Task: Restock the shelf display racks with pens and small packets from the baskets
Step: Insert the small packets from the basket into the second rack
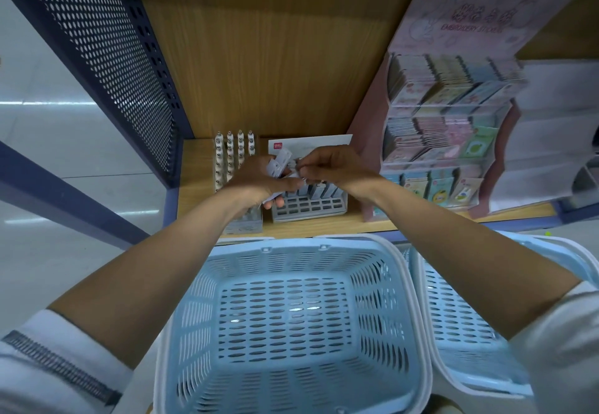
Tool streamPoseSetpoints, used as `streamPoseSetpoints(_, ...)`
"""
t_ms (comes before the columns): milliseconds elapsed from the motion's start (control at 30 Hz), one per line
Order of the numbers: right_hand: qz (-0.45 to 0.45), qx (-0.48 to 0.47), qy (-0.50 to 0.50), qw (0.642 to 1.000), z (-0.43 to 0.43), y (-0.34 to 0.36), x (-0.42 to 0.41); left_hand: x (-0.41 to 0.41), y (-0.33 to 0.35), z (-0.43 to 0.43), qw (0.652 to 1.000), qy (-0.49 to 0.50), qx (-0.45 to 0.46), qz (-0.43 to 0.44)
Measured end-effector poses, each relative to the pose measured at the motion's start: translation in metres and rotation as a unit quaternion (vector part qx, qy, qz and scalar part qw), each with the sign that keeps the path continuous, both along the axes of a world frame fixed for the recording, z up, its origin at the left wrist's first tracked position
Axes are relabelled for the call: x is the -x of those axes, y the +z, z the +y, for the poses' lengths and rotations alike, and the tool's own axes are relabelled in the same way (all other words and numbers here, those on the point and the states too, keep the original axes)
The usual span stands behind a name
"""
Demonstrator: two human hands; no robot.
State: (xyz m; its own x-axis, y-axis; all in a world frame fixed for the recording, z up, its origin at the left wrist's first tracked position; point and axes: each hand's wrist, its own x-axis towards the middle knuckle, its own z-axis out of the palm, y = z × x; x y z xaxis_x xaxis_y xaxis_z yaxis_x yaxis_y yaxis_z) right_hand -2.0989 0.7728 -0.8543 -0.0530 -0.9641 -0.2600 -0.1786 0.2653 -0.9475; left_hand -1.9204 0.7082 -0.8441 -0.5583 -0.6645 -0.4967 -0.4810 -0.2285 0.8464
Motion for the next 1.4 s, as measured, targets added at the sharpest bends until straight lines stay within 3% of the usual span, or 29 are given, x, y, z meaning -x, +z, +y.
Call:
streamPoseSetpoints(200,0.024,0.004,-0.088,0.996,0.003,-0.002,0.021,-0.007,0.005,-0.002,0.997,0.053,-0.036,0.036)
streamPoseSetpoints(433,0.123,0.014,0.037,0.992,0.008,0.013,0.002,-0.001,0.014,0.006,0.999,0.047,0.002,0.025)
streamPoseSetpoints(700,0.031,0.003,-0.01,0.999,0.005,0.007,-0.001,0.004,0.006,0.003,0.994,0.099,0.016,0.05)
streamPoseSetpoints(1000,0.015,0.005,-0.01,1.0,0.001,0.011,-0.003,0.007,0.004,0.0,0.996,0.071,0.062,0.005)
streamPoseSetpoints(1200,0.154,0.067,-0.019,0.986,-0.004,0.004,0.008,-0.001,-0.008,-0.006,1.0,0.017,0.015,-0.018)
streamPoseSetpoints(1400,0.376,0.059,0.023,0.924,0.005,-0.029,0.017,-0.012,-0.016,-0.012,1.0,-0.017,-0.001,0.016)
